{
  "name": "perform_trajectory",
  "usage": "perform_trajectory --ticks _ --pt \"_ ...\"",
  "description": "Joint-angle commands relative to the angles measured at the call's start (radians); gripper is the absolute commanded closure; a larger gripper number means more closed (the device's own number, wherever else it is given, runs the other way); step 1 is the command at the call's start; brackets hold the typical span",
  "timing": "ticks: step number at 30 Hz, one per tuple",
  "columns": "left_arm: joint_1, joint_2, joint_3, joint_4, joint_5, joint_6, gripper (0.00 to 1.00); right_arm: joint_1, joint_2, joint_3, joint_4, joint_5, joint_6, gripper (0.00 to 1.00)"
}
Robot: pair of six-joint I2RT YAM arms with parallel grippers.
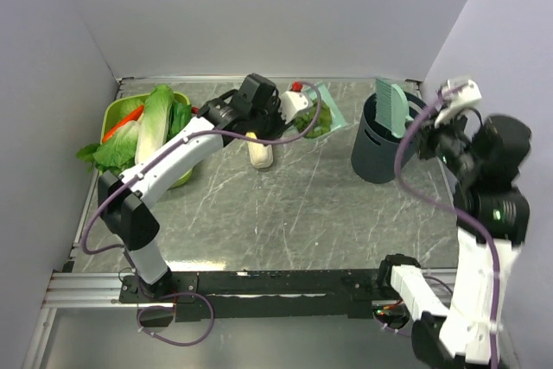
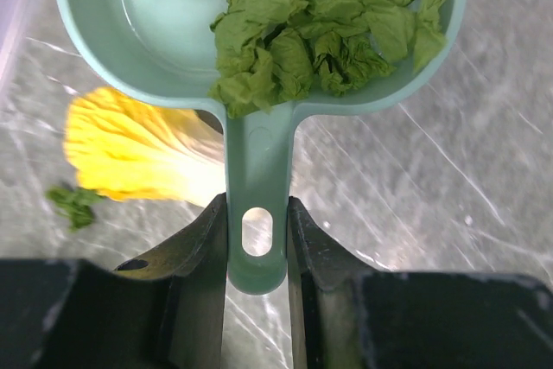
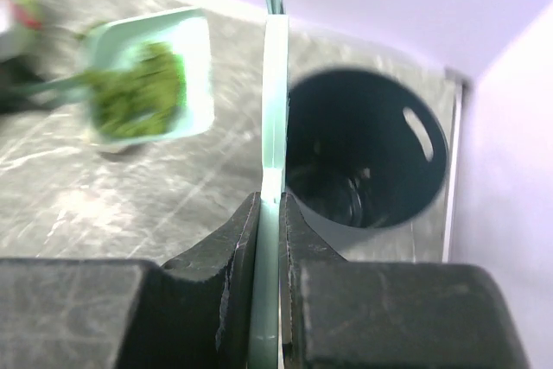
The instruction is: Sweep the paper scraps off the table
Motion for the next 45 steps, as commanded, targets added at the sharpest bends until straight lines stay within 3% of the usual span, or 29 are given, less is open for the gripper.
perform_trajectory --ticks 1,8,14,20,24,28,45 --pt "0.015 0.075 0.127 0.034 -0.049 -0.002 0.99 0.001 -0.104 0.006 -0.031 -0.206 -0.096 1.00" --pt "0.021 0.248 0.398 0.021 -0.072 0.004 0.99 0.003 -0.214 -0.097 -0.194 -0.311 -0.235 1.00" --pt "0.021 0.368 0.602 0.041 -0.079 -0.005 0.99 0.002 -0.266 -0.311 -0.200 -0.314 -0.410 1.00" --pt "0.012 0.446 0.708 0.095 -0.101 0.006 0.99 0.071 -0.286 -0.500 -0.138 -0.265 -0.482 1.00" --pt "-0.011 0.474 0.712 0.138 -0.122 0.050 0.99 0.272 -0.285 -0.588 -0.073 -0.136 -0.455 1.00" --pt "-0.034 0.495 0.724 0.193 -0.151 0.072 0.99 0.370 -0.288 -0.638 -0.032 -0.078 -0.416 1.00" --pt "-0.116 0.555 0.778 0.273 -0.210 0.118 0.99 0.450 -0.302 -0.779 0.016 -0.015 -0.401 1.00"
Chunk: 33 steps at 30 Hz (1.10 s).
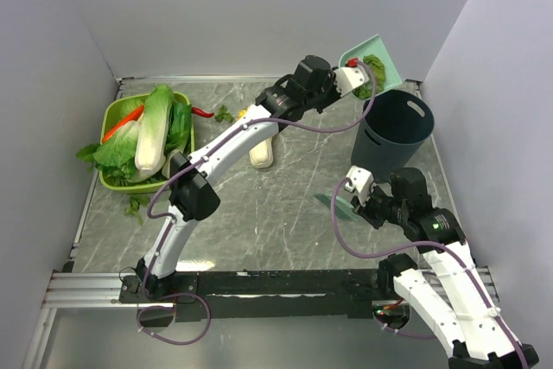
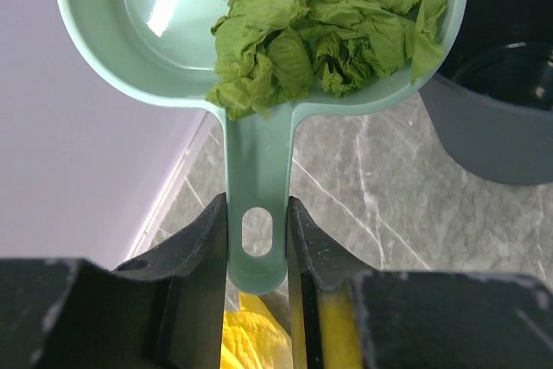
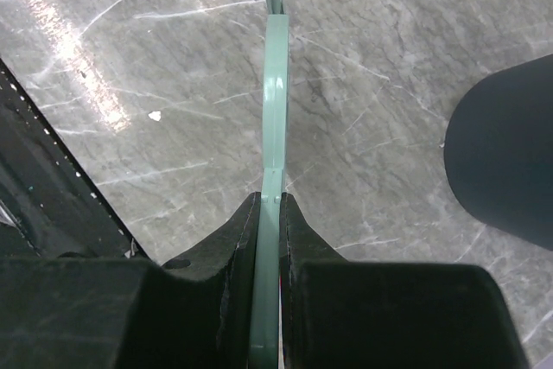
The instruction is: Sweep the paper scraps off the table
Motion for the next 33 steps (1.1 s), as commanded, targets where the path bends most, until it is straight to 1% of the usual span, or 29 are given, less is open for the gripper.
perform_trajectory --ticks 1,6,12,16,18,19,20,21,22,24,25,27,28,33 --pt "-0.009 0.017 0.070 0.085 -0.033 0.036 0.99 0.011 -0.014 0.001 0.059 0.008 0.010 1.00" --pt "-0.029 0.042 0.082 0.138 -0.067 0.105 0.99 0.013 -0.008 0.007 0.064 0.003 0.019 1.00" --pt "-0.060 0.065 0.056 0.253 -0.107 0.278 0.99 0.013 0.012 0.022 0.067 -0.011 0.038 1.00" --pt "-0.078 0.077 0.041 0.327 -0.119 0.442 0.99 0.013 0.009 0.021 0.070 -0.005 0.039 1.00" --pt "-0.084 0.077 0.027 0.390 -0.124 0.511 0.99 0.014 0.011 0.021 0.071 -0.005 0.042 1.00" --pt "-0.092 0.079 0.009 0.414 -0.133 0.583 0.99 0.013 0.012 0.021 0.071 -0.003 0.041 1.00" --pt "-0.095 0.080 0.003 0.442 -0.134 0.615 0.99 0.013 0.012 0.024 0.071 -0.003 0.042 1.00" --pt "-0.097 0.080 -0.011 0.485 -0.134 0.648 0.99 0.011 0.014 0.022 0.071 -0.005 0.044 1.00" --pt "-0.101 0.077 -0.023 0.520 -0.139 0.713 0.99 0.013 0.015 0.025 0.071 -0.006 0.044 1.00" --pt "-0.103 0.077 -0.051 0.623 -0.136 0.778 0.99 0.013 0.018 0.027 0.068 -0.008 0.044 1.00" --pt "-0.104 0.080 -0.062 0.646 -0.134 0.853 0.99 0.013 0.018 0.027 0.068 -0.009 0.044 1.00" --pt "-0.104 0.082 -0.097 0.706 -0.137 0.919 0.99 0.013 0.023 0.024 0.073 -0.014 0.047 1.00" --pt "-0.106 0.082 -0.097 0.703 -0.137 0.948 0.99 0.013 0.023 0.022 0.074 -0.018 0.047 1.00" --pt "-0.115 0.065 -0.102 0.718 -0.142 0.949 0.99 0.013 0.009 0.018 0.081 -0.022 0.056 1.00"
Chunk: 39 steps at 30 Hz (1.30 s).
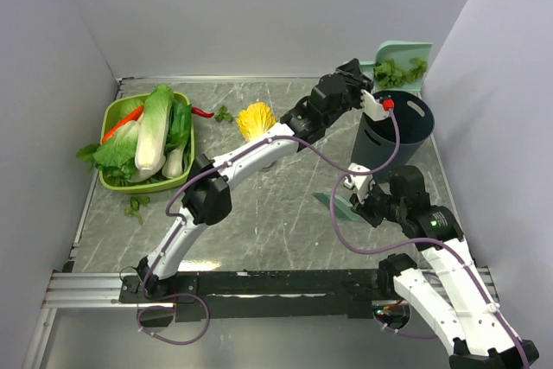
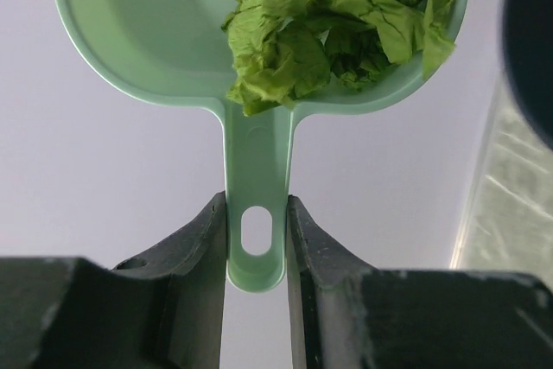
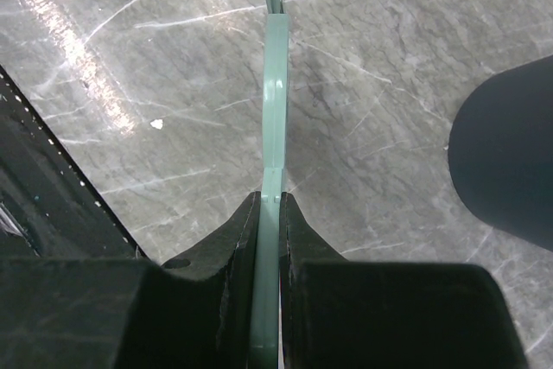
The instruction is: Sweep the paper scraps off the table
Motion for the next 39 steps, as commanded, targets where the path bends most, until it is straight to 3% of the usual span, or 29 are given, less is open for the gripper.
perform_trajectory --ticks 1,9,22,28,34,37,39 --pt "-0.018 -0.021 -0.006 0.138 -0.004 0.099 0.99 0.008 -0.012 0.020 0.055 -0.023 0.019 1.00" --pt "-0.042 -0.038 -0.080 0.168 0.014 0.189 0.99 0.006 -0.025 0.028 0.041 -0.026 0.007 1.00" --pt "-0.042 -0.022 -0.054 0.204 -0.011 0.269 0.99 0.008 -0.029 0.043 0.035 -0.023 0.016 1.00" --pt "-0.039 -0.021 -0.025 0.256 -0.059 0.206 0.99 0.005 -0.048 0.038 0.040 -0.015 0.019 1.00" --pt "-0.003 -0.081 0.031 0.144 -0.189 0.080 0.99 0.005 -0.040 0.066 0.024 -0.026 0.017 1.00" --pt "0.048 -0.183 -0.058 0.011 -0.254 -0.004 0.99 0.005 -0.036 0.127 0.027 -0.069 0.043 1.00" --pt "0.094 -0.298 -0.198 -0.061 -0.277 -0.088 0.99 0.005 -0.022 0.205 0.038 -0.101 0.079 1.00"
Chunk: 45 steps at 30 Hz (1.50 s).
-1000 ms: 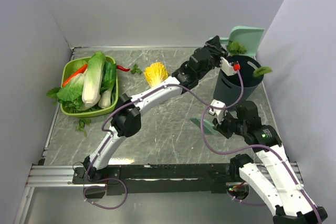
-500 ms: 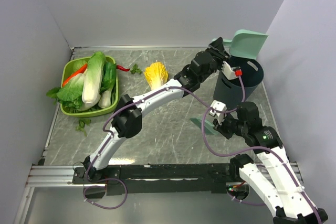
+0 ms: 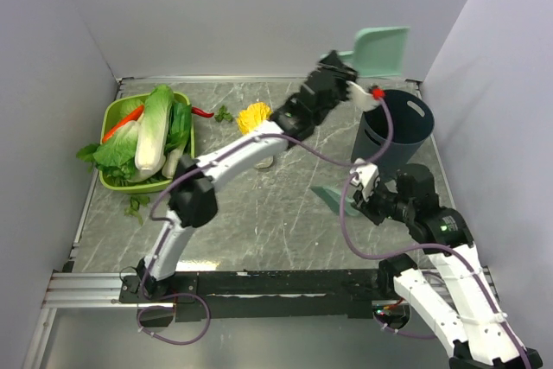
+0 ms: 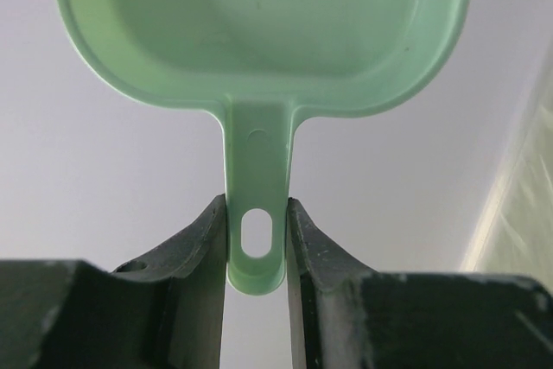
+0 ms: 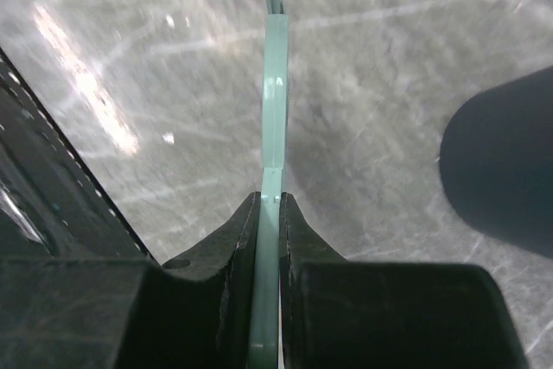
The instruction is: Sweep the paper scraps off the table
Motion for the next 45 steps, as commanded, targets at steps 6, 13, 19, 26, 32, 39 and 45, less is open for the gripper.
perform_trajectory --ticks 6,13,19,26,32,39,45 --pt "0.181 -0.557 -0.438 -0.516 -0.072 -0.445 0.99 0.005 0.127 0.396 0.113 -0.173 0.206 1.00" --pt "0.249 -0.775 -0.523 -1.055 0.114 -0.816 0.99 0.006 0.331 0.517 0.194 -0.134 0.221 1.00" --pt "0.258 -1.097 -0.811 -1.211 0.211 -0.841 0.99 0.032 0.579 0.777 0.257 0.044 0.234 1.00" --pt "0.261 -1.289 -0.994 -1.416 0.401 -0.812 0.99 0.139 0.899 1.046 0.372 0.265 0.242 1.00" --pt "0.260 -1.342 -1.145 -1.440 0.415 -0.751 0.99 0.274 1.290 1.370 0.542 0.492 0.044 1.00" --pt "0.261 -1.297 -1.226 -1.429 0.396 -0.752 0.99 0.346 1.699 1.663 0.894 0.516 -0.061 1.00" --pt "0.300 -1.242 -1.209 -1.490 0.478 -0.797 0.99 0.386 1.815 1.652 1.002 0.404 0.076 1.00"
